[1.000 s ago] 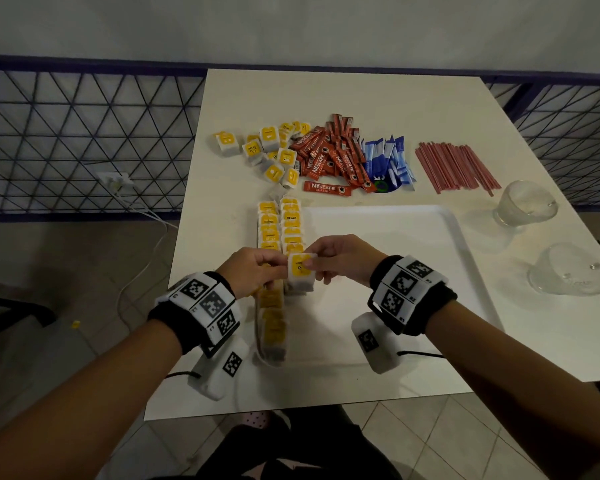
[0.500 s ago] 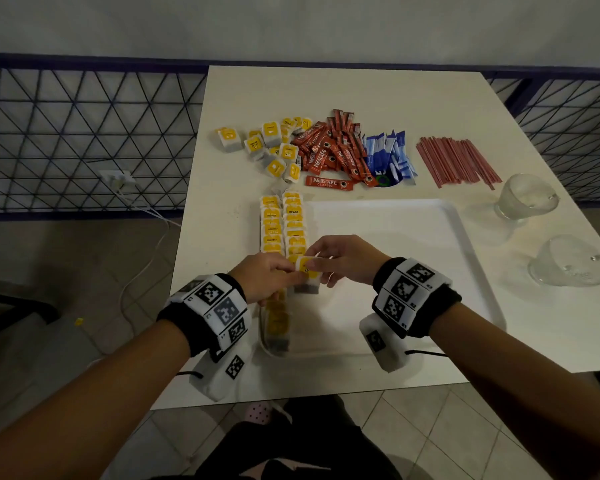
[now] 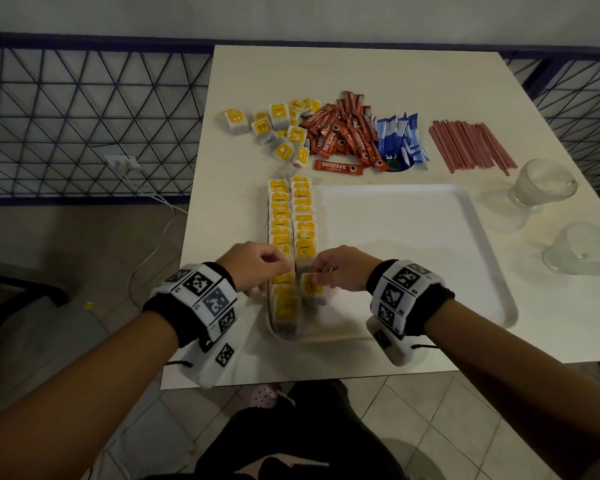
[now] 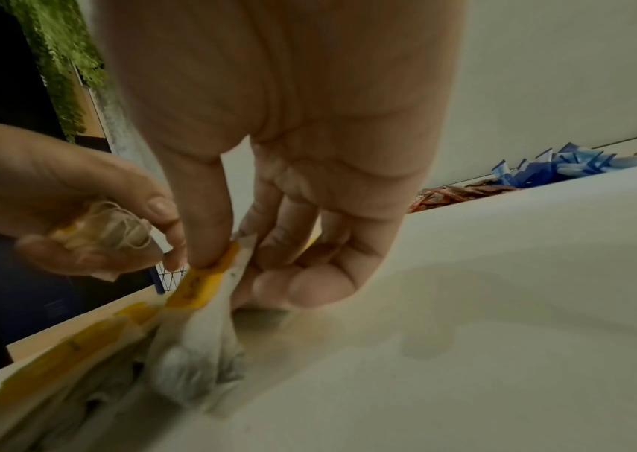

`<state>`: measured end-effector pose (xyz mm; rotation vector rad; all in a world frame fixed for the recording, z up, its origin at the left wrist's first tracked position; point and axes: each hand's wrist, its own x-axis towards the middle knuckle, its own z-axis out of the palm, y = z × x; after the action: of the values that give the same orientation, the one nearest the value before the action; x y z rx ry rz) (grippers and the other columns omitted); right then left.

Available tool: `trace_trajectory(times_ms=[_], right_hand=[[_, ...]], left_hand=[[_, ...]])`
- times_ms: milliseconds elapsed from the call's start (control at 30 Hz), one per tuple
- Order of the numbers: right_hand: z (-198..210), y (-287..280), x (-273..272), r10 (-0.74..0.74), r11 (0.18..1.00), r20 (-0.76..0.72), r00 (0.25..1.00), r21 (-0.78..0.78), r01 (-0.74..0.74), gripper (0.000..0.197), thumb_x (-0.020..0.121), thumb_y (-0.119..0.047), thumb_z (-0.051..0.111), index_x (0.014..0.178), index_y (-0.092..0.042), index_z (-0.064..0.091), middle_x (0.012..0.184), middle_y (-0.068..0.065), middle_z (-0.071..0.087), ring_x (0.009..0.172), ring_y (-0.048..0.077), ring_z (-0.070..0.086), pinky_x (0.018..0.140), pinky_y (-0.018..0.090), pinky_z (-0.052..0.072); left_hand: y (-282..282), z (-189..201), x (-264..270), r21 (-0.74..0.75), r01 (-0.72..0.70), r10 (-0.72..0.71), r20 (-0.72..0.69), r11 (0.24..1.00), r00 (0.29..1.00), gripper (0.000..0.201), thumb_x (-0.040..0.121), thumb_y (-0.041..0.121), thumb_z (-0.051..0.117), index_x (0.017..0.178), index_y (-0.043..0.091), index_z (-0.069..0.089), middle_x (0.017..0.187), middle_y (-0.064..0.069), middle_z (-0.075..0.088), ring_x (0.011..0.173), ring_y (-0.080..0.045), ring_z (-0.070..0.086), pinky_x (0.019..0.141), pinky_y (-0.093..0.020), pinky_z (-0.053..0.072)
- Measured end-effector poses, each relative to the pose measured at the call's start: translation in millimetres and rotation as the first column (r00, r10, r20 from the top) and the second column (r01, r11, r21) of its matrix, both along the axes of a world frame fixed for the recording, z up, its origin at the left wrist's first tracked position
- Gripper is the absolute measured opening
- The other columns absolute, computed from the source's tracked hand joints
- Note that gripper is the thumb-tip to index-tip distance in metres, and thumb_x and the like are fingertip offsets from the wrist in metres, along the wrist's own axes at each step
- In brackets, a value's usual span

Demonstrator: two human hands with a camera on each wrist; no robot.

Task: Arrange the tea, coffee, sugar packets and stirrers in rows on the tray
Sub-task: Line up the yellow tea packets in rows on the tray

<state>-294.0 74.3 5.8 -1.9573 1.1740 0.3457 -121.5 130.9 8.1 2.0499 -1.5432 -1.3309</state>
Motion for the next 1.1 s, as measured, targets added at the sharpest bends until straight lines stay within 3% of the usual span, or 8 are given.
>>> trace_trajectory(times_ms=[100, 267, 433, 533, 733, 933, 1033, 1100], right_hand=[[-1, -8, 6, -0.012, 0.997, 0.012, 1.000, -0.080, 0.012, 0.030, 0.091, -0.025, 0.055, 0.116, -0.009, 0.060, 0.119, 0.010, 0.059, 0.103, 0.023, 0.051, 0.082, 0.023, 0.034], [-1, -22, 12, -0.074, 0.993, 0.048, 0.996, -0.087, 0.078, 0.028, 0.089, -0.028, 0.060, 0.110, -0.011, 0.063, 0.096, 0.002, 0.053, 0.090, 0.013, 0.045, 0.075, 0.020, 0.032], [-3, -28, 16, -0.091, 0.993, 0.055, 0.994, -0.070, 0.095, 0.032, 0.086, -0.031, 0.063, 0.112, -0.013, 0.062, 0.095, 0.003, 0.053, 0.090, 0.015, 0.046, 0.075, 0.022, 0.034], [-6, -29, 18, -0.066, 0.994, 0.033, 0.997, -0.081, 0.068, 0.036, 0.087, -0.031, 0.061, 0.117, -0.011, 0.058, 0.111, 0.011, 0.059, 0.101, 0.025, 0.052, 0.078, 0.023, 0.035], [-14, -29, 19, -0.053, 0.994, 0.026, 0.998, -0.094, 0.056, 0.030, 0.089, -0.024, 0.058, 0.116, -0.010, 0.054, 0.114, 0.012, 0.058, 0.107, 0.028, 0.053, 0.083, 0.027, 0.040], [7, -28, 14, -0.077, 0.982, 0.147, 0.986, -0.161, 0.100, 0.043, 0.085, -0.031, 0.063, 0.122, -0.016, 0.048, 0.101, 0.004, 0.041, 0.088, 0.019, 0.045, 0.081, 0.025, 0.036], [27, -24, 16, -0.042, 0.993, 0.239, 0.970, -0.101, 0.068, 0.040, 0.082, -0.033, 0.067, 0.117, -0.018, 0.053, 0.091, -0.003, 0.045, 0.079, 0.014, 0.045, 0.075, 0.022, 0.035], [37, -19, 20, -0.020, 0.999, 0.261, 0.965, -0.030, 0.029, 0.038, 0.079, -0.034, 0.070, 0.112, -0.021, 0.056, 0.083, -0.007, 0.048, 0.073, 0.009, 0.047, 0.075, 0.023, 0.037]], left_hand=[[-1, 0, 2, 0.016, -0.032, 0.033, -0.013, 0.999, 0.999, 0.016, 0.087, 0.032, 0.060, 0.073, 0.027, 0.056, 0.065, 0.000, 0.057, 0.052, -0.009, 0.052, 0.037, -0.015, 0.039], [-4, 0, -1, 0.010, -0.026, 0.026, 0.027, 1.000, 0.999, 0.007, 0.087, 0.028, 0.062, 0.083, 0.023, 0.059, 0.095, -0.002, 0.063, 0.056, -0.008, 0.051, 0.037, -0.014, 0.036], [-12, 1, -7, -0.011, -0.020, 0.021, 0.093, 1.000, 0.995, 0.007, 0.087, 0.029, 0.061, 0.089, 0.023, 0.058, 0.097, 0.002, 0.061, 0.058, -0.002, 0.046, 0.040, -0.013, 0.034], [-16, 2, -8, -0.004, -0.061, 0.061, 0.069, 0.998, 0.996, 0.009, 0.089, 0.032, 0.058, 0.090, 0.023, 0.057, 0.088, 0.004, 0.057, 0.058, -0.006, 0.049, 0.036, -0.013, 0.037], [-23, 6, -7, 0.006, -0.240, 0.239, -0.114, 0.971, 0.964, 0.022, 0.093, 0.035, 0.049, 0.090, 0.018, 0.062, 0.084, -0.001, 0.060, 0.055, -0.013, 0.051, 0.042, -0.021, 0.040], [-28, 24, -7, 0.317, -0.399, 0.505, -0.432, 0.861, 0.747, 0.049, 0.097, 0.052, 0.026, 0.090, 0.014, 0.056, 0.079, -0.007, 0.058, 0.060, -0.019, 0.054, 0.052, -0.028, 0.050], [-29, 29, -3, 0.395, -0.435, 0.586, -0.497, 0.809, 0.640, 0.054, 0.096, 0.055, 0.024, 0.094, 0.010, 0.054, 0.076, -0.010, 0.055, 0.064, -0.021, 0.054, 0.062, -0.037, 0.050], [-29, 31, 0, 0.420, -0.450, 0.615, -0.533, 0.788, 0.581, 0.055, 0.096, 0.055, 0.025, 0.093, 0.009, 0.054, 0.076, -0.011, 0.052, 0.063, -0.021, 0.052, 0.058, -0.036, 0.052]])
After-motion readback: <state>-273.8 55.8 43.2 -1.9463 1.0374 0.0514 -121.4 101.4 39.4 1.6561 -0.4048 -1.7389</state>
